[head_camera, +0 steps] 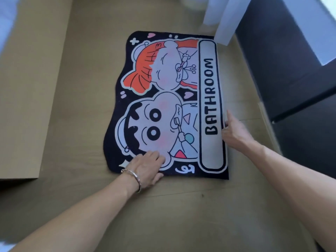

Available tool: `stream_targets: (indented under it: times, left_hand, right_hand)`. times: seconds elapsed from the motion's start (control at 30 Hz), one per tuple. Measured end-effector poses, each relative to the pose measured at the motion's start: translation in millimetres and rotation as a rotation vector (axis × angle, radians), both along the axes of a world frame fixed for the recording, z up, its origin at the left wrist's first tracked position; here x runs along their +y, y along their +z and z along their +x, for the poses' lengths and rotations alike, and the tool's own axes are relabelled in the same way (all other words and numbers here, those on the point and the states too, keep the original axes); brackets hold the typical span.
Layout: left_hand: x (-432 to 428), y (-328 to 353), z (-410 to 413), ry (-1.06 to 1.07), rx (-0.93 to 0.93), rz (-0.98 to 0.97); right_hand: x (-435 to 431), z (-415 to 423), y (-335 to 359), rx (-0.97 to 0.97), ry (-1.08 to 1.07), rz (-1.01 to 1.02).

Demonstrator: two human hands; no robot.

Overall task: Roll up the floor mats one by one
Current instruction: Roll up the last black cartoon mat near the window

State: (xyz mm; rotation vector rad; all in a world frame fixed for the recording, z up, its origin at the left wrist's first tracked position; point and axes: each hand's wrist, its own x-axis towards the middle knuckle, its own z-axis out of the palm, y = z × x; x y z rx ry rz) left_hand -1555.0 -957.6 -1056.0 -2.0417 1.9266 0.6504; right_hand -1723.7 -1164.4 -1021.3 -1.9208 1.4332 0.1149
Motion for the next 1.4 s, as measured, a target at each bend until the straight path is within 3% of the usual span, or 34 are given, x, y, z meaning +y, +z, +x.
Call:
stream_targets:
  times: [0.1,0.17,0.33,0.63,0.77,1.03,1.2,1.3,1.4]
  left_hand:
    - [-4,1,-3,0.015,-0.011,0.019]
    - [-6,0,-4,0.009,-0.020,-0.001]
    - [-7,0,-3,-0.004,-0.020,0.044]
    - [-7,7,-1,0.101,0.018,-0.005]
    - [-9,8,8,0.110,-0.041,-0.073]
    - [-5,-2,-5,0.041,0.062,-0.088]
    - [-2,-7,-16,0.078,0.110,-0.152]
    - [1,-11,-15,0.111,0.132,-0.159]
    - [5,-16,-15,0.164,0.160,-0.179]
  right_hand:
    - [14,-7,5,-0.077,-0.024,0.212]
    - [27,-10,2,-0.080,-0.024,0.229]
    - [48,-14,-17,0.092,0.044,0.169]
    - [29,13,-10,0.120,0.055,0.076]
    - [27,24,-6,0.146,0.082,0.037]
    - [26,2,-21,0.205,0.129,-0.084]
    - [32,-5,-23,0.248,0.506,-0.373]
    - [59,-3,-22,0.067,0.765,-0.194]
    - [81,-2,-31,0.062,0.948,-0.123]
